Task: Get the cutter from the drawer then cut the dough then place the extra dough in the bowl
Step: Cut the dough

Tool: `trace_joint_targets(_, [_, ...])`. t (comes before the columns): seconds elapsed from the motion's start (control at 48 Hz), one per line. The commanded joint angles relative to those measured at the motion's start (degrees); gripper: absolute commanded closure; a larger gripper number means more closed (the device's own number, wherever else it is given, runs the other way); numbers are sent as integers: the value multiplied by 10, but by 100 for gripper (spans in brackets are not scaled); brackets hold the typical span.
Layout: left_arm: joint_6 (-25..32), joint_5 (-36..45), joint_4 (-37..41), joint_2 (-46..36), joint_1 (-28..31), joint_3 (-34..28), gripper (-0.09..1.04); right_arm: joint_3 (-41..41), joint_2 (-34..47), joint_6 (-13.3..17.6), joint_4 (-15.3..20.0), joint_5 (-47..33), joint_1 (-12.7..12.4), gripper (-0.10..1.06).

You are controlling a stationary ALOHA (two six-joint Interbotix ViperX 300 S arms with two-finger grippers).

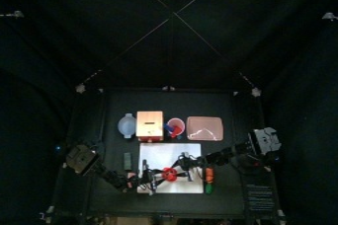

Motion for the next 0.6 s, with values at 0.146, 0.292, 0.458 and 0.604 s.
trace_joint_targets(0.146, [1, 1, -4, -6, 1, -8, 19, -8, -11, -1, 0, 0, 2, 15])
trace_joint_targets(0.292, [1, 1, -4, -6, 2, -8, 19, -6, -11, -1, 0, 1, 2, 19])
trace_joint_targets(0.458, [1, 2, -4, -6, 3, -7, 19, -7, -11, -1, 0, 7, 2, 29])
trace_joint_targets(0.604, [1, 2, -4, -6, 4, -8, 19, -7, -11, 0, 0, 12, 2, 31])
